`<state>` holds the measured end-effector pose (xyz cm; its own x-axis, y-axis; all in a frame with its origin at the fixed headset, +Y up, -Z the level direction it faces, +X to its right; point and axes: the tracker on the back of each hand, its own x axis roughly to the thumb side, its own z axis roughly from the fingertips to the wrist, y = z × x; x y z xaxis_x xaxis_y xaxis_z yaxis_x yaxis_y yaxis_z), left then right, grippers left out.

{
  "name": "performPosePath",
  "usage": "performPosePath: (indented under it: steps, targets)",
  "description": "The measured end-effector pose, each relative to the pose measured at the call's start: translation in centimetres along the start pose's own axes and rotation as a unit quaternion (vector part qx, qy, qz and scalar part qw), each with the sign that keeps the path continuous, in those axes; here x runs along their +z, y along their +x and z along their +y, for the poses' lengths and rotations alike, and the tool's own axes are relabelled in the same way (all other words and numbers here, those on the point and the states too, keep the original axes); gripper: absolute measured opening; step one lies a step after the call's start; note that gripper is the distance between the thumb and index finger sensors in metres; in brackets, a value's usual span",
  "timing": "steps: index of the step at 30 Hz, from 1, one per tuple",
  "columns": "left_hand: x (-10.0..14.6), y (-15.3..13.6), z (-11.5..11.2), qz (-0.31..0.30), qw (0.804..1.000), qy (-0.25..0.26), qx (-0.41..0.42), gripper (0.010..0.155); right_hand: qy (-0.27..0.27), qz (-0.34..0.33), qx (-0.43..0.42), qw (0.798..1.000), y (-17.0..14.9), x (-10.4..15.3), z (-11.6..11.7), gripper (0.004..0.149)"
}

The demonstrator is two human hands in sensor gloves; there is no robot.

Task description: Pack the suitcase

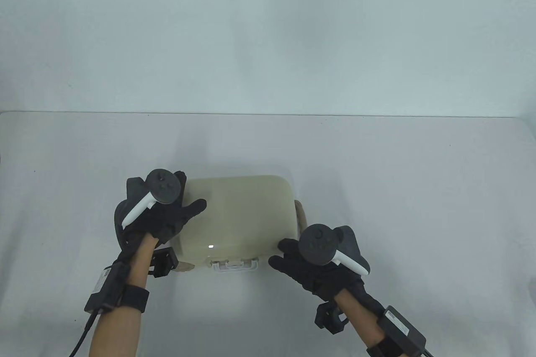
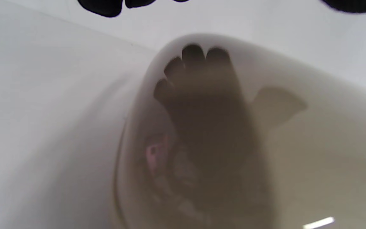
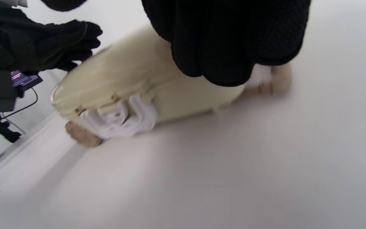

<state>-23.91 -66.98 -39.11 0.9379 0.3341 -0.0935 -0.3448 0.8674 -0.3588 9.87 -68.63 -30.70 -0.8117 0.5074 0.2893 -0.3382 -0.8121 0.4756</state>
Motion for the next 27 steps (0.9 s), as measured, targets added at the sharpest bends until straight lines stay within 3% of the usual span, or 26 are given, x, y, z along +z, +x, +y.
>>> performPosePath:
  steps: [2,5,7,9,13,23,27]
  targets:
    - [-0.8,-0.3,-0.4,-0.004,1.000,-0.007,0.029,0.096,0.066,0.004,-0.033,0.997,-0.6,-0.8,1.5,0.078]
    - [-1.8,-0.7,-1.1,-0.008,0.999,-0.029,0.043,0.097,0.123,0.008,-0.070,0.990,-1.2,-1.7,3.2,0.084]
    - [-2.4,-1.2,-1.9,-0.018,0.998,-0.046,0.039,0.098,0.171,0.008,-0.141,0.975,-1.8,-2.3,4.3,0.086]
    - [-2.5,-1.5,-2.6,-0.026,0.995,-0.036,0.087,0.098,0.197,0.008,-0.194,0.961,-2.2,-2.6,5.0,0.087]
    - [-2.5,-1.9,-2.9,-0.031,0.993,-0.032,0.110,0.098,0.245,-0.001,-0.271,0.931,-2.7,-3.1,6.4,0.085]
    - [-2.8,-1.0,-3.1,-0.036,0.994,-0.044,0.093,0.098,0.286,-0.013,-0.349,0.892,-3.2,-3.6,8.1,0.092]
    - [-2.8,-0.9,-3.1,-0.030,0.994,-0.048,0.091,0.099,0.273,-0.005,-0.355,0.894,-3.9,-3.6,7.8,0.090]
